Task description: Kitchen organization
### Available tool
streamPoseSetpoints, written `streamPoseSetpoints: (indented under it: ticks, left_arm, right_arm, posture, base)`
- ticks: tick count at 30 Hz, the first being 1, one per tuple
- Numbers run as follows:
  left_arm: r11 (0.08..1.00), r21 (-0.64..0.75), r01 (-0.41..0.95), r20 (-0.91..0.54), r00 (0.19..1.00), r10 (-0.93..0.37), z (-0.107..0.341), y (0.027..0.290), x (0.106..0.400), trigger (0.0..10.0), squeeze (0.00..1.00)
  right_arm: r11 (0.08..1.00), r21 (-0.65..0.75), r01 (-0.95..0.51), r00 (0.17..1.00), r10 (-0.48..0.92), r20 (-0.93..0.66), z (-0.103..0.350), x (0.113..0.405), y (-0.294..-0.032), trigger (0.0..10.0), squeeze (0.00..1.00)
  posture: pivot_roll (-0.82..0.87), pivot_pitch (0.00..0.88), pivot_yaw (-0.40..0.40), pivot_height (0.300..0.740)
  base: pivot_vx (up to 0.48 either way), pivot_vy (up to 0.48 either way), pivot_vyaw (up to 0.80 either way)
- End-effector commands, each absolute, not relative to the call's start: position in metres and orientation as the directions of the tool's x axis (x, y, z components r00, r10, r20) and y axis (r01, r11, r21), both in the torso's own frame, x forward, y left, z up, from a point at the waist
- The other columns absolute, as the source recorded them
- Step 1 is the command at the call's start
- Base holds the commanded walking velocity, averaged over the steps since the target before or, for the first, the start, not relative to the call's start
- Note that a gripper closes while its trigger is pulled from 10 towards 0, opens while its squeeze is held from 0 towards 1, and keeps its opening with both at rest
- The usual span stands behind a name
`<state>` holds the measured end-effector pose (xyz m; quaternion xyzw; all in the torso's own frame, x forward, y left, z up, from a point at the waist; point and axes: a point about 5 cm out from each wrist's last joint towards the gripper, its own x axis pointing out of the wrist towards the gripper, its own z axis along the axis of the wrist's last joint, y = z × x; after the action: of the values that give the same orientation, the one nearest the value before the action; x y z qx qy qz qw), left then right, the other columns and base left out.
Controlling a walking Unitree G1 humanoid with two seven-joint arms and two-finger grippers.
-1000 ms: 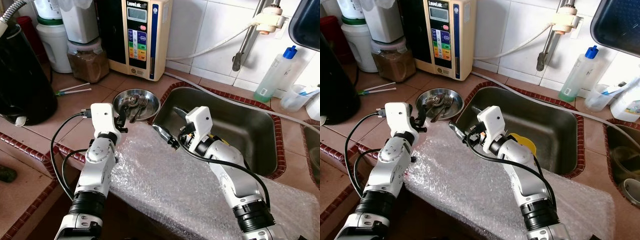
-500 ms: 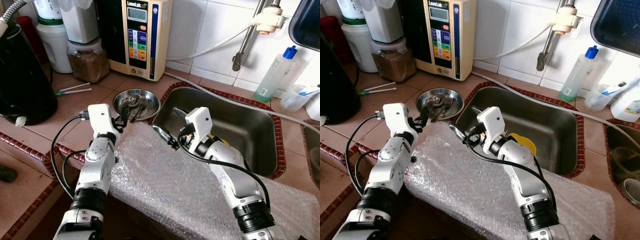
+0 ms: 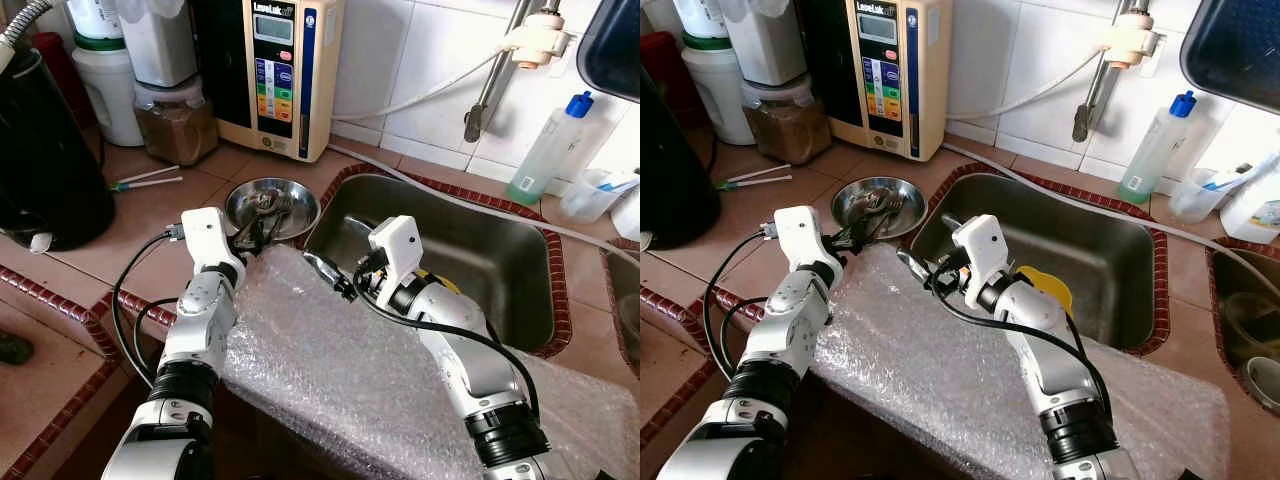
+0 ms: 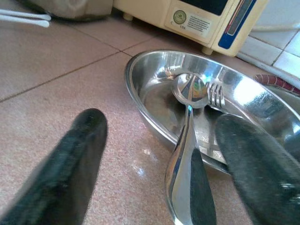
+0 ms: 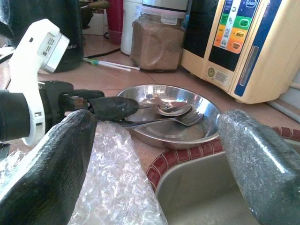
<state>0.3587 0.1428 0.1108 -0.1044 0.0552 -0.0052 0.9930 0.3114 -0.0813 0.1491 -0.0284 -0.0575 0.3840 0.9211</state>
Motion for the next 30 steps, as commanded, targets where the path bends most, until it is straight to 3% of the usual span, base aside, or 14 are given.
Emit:
streamPoseSetpoints:
  ticks: [1,30]
  left_arm:
    - [0.973,-0.228,0.017,-0.105,0.994,-0.042,0.1146,0.1391,0.3625,0.0,0.0]
    - [0.911,-0.411,-0.039,-0.134,0.991,-0.018,0.1217,0.1409,0.3684,0.0,0.0]
  right_arm:
    - [0.712,-0.101,-0.695,0.708,0.702,0.079,0.1477,0.3109,-0.084,10.0,0.0]
    - [0.713,-0.11,-0.692,0.71,0.7,0.072,0.147,0.3123,-0.0861,10.0,0.0]
  posture:
    - [0.03,0.0,-0.038,0.74]
    - [0.03,0.0,-0.043,0.74]
  base:
    - [0.0,0.0,0.0]
    - [0.0,0.0,0.0]
